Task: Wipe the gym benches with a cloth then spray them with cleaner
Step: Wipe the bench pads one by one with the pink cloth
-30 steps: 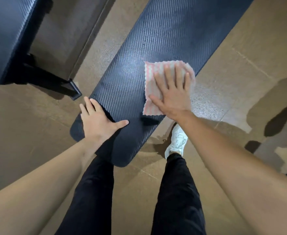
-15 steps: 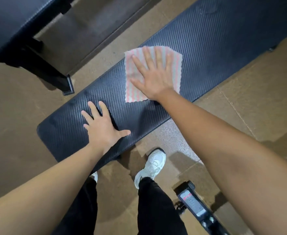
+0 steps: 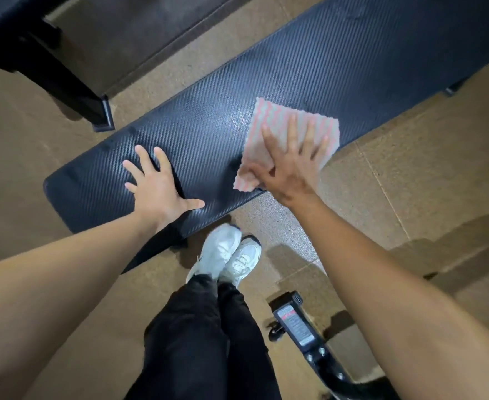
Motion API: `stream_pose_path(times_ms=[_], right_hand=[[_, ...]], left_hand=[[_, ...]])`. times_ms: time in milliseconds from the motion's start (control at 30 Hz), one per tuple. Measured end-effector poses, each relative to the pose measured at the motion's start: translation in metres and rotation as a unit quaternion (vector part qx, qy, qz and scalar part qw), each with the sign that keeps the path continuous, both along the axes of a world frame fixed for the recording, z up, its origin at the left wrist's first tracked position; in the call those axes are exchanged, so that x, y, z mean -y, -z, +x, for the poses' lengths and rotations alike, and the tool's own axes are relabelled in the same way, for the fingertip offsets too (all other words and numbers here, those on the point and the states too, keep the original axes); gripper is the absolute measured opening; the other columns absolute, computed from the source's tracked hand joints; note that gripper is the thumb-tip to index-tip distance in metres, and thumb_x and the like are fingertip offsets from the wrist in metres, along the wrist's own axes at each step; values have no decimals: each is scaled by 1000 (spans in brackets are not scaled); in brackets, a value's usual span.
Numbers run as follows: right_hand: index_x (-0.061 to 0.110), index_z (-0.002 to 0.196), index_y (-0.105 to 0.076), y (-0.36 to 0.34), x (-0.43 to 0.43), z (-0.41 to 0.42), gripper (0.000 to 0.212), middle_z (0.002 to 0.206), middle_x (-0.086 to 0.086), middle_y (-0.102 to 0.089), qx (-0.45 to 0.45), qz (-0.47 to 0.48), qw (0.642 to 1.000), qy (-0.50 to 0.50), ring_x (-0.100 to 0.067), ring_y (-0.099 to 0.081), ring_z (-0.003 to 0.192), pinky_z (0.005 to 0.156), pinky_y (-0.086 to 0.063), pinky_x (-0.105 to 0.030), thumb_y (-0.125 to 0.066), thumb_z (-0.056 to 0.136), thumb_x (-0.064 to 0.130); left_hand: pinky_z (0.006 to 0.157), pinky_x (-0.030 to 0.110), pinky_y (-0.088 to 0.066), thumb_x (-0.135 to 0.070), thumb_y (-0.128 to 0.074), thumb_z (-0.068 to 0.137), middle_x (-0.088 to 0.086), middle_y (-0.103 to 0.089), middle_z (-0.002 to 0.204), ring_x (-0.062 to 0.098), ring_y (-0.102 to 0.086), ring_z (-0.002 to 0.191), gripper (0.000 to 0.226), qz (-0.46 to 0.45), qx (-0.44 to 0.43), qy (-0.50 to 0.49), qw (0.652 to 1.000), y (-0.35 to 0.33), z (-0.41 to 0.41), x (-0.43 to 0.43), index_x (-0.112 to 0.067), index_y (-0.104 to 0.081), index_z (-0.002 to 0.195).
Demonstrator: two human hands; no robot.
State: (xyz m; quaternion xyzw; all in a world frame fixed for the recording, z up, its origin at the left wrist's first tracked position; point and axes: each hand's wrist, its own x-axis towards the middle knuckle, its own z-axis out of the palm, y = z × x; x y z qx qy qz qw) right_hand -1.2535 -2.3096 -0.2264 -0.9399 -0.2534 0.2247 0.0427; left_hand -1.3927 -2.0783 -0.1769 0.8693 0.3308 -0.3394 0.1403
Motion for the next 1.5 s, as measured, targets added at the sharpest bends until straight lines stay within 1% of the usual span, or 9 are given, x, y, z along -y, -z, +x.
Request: stream_pose_path(times_ms=[133,367,500,600,700,800,1033,1200,1500], right_hand=[[46,159,-7,-6,9,-13,82,169,-16,-4,14,-34,999,-2,-50,-7,152,117,-2,-73,-23,89,86],[49,158,0,-7,-31,55,75,169,-12,5,-42,-39,998,4,-50,-6,150,119,-1,-69,-20,92,80],[49,158,-5,-14,-71,135,74,170,-6,13,-80,-14,997,-15,-42,9,154,119,-1,-68,-26,94,78],[48,158,-4,-15,-83,182,76,170,-4,14,-29,-55,996,-68,-40,15,154,116,5,-72,-11,90,82],[45,159,-7,-12,-79,207,79,170,-9,9,-4,-75,994,-78,-40,11,154,116,4,-73,-6,88,80],[45,159,-9,-10,-52,200,71,170,-11,8,-21,-47,998,-44,-40,9,155,116,4,-73,-18,95,75],[35,161,2,-8,43,129,74,169,-14,7,-19,-62,998,-13,-42,6,155,115,-10,-74,-8,98,73],[32,162,1,-11,83,102,77,169,-15,9,-30,-74,997,14,-42,8,155,118,-10,-70,-15,98,73],[37,160,7,-4,42,220,74,170,-9,11,-20,-56,997,-41,-43,11,153,118,2,-70,-8,97,72]], left_hand=[[113,76,-21,-71,-85,57,25,17,166,58,9,149,152,2,-18,-11,1000,-6,4,2,-9,7,160],[118,66,-24,-70,-84,60,23,6,168,52,0,152,145,8,-22,-20,1000,-17,6,-1,-9,0,161],[117,58,-32,-57,-88,65,21,-19,166,44,-19,152,122,35,49,16,998,-22,30,0,-8,-24,157],[112,57,-39,-53,-88,65,17,-28,163,43,-27,149,115,9,120,77,990,-20,69,11,-12,-30,156],[120,58,-27,-66,-78,69,7,-10,171,42,-12,154,122,-20,97,136,986,-16,116,28,-23,-13,163],[119,66,-23,-71,-77,67,2,4,172,45,0,155,129,-35,65,152,986,-8,142,45,-29,-2,162],[113,74,-25,-64,-83,65,7,5,171,52,0,152,130,-16,33,146,989,-3,147,54,-25,-6,161],[114,73,-25,-49,-88,66,10,4,170,52,3,152,125,-30,11,109,993,-12,158,65,-20,-10,160],[115,67,-29,-35,-88,61,10,4,170,49,-1,153,123,-11,-3,46,999,-12,170,89,-13,-13,156]])
